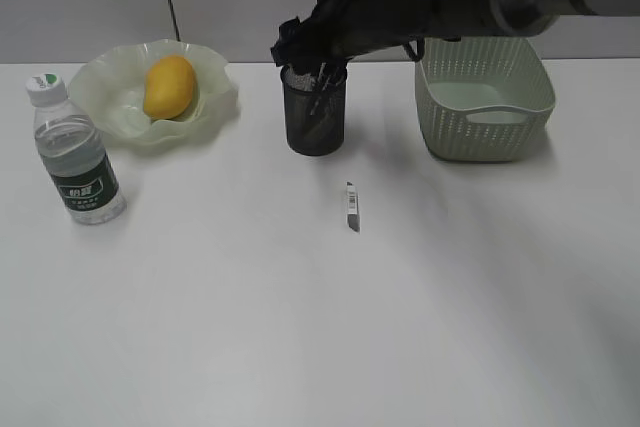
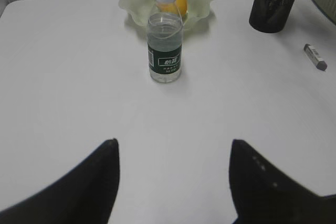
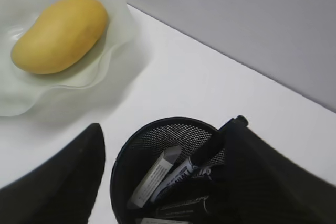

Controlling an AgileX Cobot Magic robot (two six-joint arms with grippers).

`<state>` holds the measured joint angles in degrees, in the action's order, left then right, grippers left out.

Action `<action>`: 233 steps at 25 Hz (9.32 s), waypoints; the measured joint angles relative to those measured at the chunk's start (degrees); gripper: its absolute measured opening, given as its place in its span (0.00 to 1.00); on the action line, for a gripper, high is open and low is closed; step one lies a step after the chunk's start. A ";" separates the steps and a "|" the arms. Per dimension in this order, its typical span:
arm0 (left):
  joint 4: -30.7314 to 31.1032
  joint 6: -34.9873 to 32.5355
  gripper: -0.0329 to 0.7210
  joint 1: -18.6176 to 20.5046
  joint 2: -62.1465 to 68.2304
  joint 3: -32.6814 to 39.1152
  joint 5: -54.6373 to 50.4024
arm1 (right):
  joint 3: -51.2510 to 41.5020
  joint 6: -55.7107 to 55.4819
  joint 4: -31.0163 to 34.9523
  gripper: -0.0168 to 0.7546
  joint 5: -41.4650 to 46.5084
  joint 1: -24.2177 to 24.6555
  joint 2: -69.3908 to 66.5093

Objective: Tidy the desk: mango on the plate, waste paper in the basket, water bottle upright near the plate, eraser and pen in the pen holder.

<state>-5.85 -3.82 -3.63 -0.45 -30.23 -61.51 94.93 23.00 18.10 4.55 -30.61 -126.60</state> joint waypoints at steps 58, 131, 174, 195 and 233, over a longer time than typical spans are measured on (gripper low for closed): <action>-2.88 15.68 0.53 -36.42 97.97 -50.71 17.73 | -64.46 -19.38 -14.82 0.70 57.58 26.18 106.81; 29.61 43.20 0.16 -32.60 126.08 -75.58 41.15 | -65.93 -19.56 -14.97 0.70 55.79 26.18 117.94; 12.10 8.24 0.82 -13.08 108.99 -75.58 1.33 | -65.93 -19.61 -14.86 0.70 55.74 26.18 117.94; 8.26 3.30 0.81 -6.61 50.26 -27.18 -0.01 | -65.93 -19.61 -14.81 0.70 55.52 26.18 116.34; 4.43 3.30 0.73 -6.61 0.05 -0.06 -0.05 | -65.93 -19.61 -14.81 0.70 55.19 26.18 127.11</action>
<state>-1.42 -0.53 -10.24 -0.40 -30.30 -61.57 28.99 3.39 3.29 59.74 -4.43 0.52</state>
